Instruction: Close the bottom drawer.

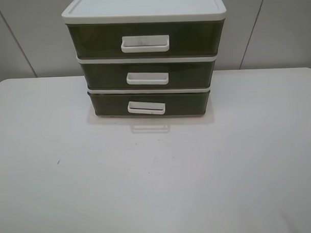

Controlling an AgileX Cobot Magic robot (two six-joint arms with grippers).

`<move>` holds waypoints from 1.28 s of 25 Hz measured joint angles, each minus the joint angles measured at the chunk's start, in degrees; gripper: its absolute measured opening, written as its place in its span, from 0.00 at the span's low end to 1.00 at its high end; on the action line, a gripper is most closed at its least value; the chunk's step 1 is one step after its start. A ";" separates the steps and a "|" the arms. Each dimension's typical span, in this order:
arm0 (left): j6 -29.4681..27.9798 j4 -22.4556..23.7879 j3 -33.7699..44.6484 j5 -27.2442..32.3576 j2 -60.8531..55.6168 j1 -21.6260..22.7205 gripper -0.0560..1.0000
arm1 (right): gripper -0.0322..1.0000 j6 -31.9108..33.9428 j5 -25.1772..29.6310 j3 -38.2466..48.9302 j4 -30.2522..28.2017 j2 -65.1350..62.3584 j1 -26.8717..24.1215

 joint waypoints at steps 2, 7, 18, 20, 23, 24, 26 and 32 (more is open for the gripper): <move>0.00 0.00 0.00 0.00 0.00 0.00 0.73 | 0.83 -0.05 1.52 -1.29 -2.32 -3.24 -0.07; 0.00 0.00 0.00 0.00 0.00 0.00 0.73 | 0.83 -0.11 2.78 -1.50 -4.00 -10.05 -0.07; 0.00 0.00 0.00 0.00 0.00 0.00 0.73 | 0.83 -0.11 6.85 2.75 -3.95 -16.48 -0.07; 0.00 0.00 0.00 0.00 0.00 0.00 0.73 | 0.83 -0.11 6.56 3.42 -4.01 -16.92 -0.07; 0.00 0.00 0.00 0.00 0.00 0.00 0.73 | 0.83 -0.11 6.36 3.42 -4.13 -16.92 -0.07; 0.00 0.00 0.00 0.00 0.00 0.00 0.73 | 0.83 -0.11 6.47 3.47 -4.08 -16.92 -0.07; 0.00 0.00 0.00 0.00 0.00 0.00 0.73 | 0.83 -0.11 7.75 3.99 -3.80 -16.92 0.31; 0.00 0.00 0.00 0.00 0.00 0.00 0.73 | 0.83 2.27 9.73 4.95 -4.57 -19.87 5.00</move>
